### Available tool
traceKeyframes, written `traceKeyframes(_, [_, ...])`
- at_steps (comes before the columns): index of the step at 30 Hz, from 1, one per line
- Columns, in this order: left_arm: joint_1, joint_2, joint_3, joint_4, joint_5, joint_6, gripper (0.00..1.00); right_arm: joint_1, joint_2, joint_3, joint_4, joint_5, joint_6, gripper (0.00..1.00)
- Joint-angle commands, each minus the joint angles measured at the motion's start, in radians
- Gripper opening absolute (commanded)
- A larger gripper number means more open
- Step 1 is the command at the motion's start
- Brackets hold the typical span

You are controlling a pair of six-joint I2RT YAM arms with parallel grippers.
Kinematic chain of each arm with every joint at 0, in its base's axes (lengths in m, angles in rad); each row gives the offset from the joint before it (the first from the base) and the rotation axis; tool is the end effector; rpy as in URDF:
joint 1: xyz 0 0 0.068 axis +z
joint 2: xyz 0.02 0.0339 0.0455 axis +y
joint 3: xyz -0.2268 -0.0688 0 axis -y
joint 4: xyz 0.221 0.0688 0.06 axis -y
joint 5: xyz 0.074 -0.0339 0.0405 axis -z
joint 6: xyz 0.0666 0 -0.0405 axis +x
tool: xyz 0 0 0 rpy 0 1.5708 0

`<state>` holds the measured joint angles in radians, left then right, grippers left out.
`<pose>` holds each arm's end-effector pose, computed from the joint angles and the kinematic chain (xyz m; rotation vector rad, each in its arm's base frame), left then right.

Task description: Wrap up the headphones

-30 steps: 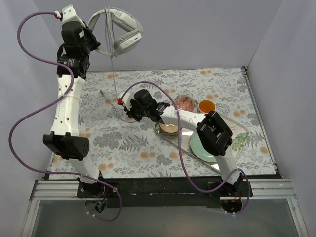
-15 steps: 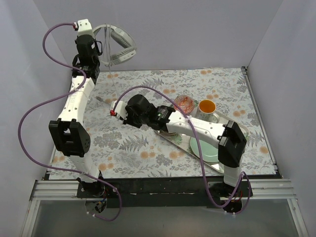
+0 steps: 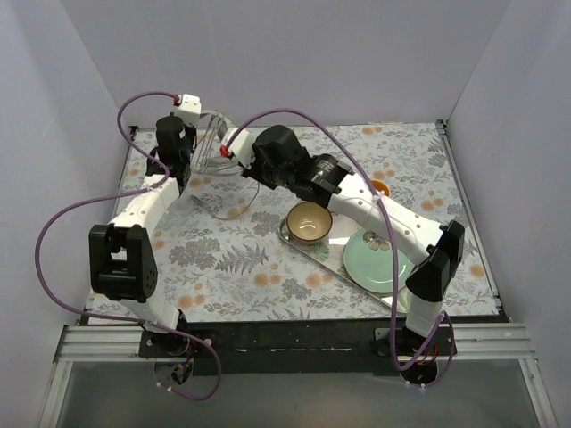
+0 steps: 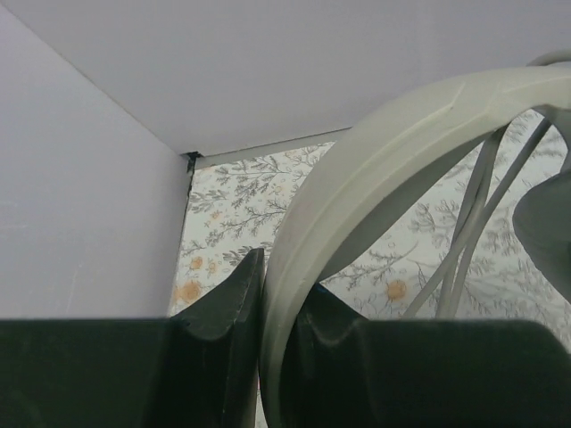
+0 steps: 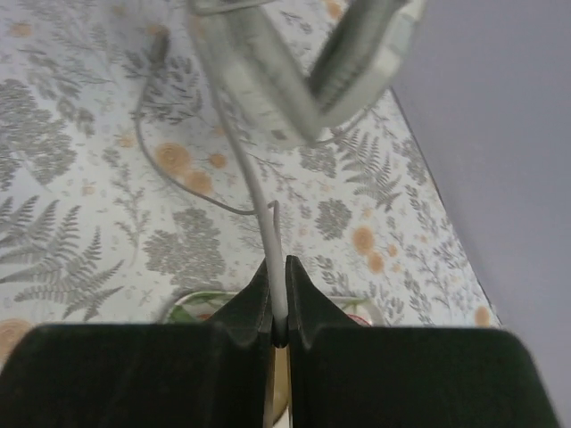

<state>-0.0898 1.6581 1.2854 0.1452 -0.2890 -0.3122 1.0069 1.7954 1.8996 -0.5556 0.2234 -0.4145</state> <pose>0.4018 -0.0171 0.2838 -0.4015 1.7432 -0.0287 0.2311 0.3379 0.3567 -1.2033 1.6143 0.1518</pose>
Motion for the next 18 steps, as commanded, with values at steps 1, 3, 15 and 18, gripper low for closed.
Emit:
traceKeyframes(1, [-0.034,-0.225,-0.133,0.140,0.151,0.172,0.00,-0.102,-0.007,0.119,-0.026,0.094,-0.043,0.01])
traceKeyframes(3, [-0.053,-0.264,-0.178,0.105,0.189,0.241,0.00,-0.134,0.013,0.148,-0.020,0.099,-0.049,0.01])
traceKeyframes(15, [-0.134,-0.403,-0.107,-0.485,0.430,0.133,0.00,-0.352,0.072,0.167,0.174,-0.083,0.029,0.01])
traceKeyframes(18, [-0.136,-0.445,-0.091,-0.556,0.494,0.078,0.00,-0.419,0.036,0.078,0.253,-0.162,0.100,0.01])
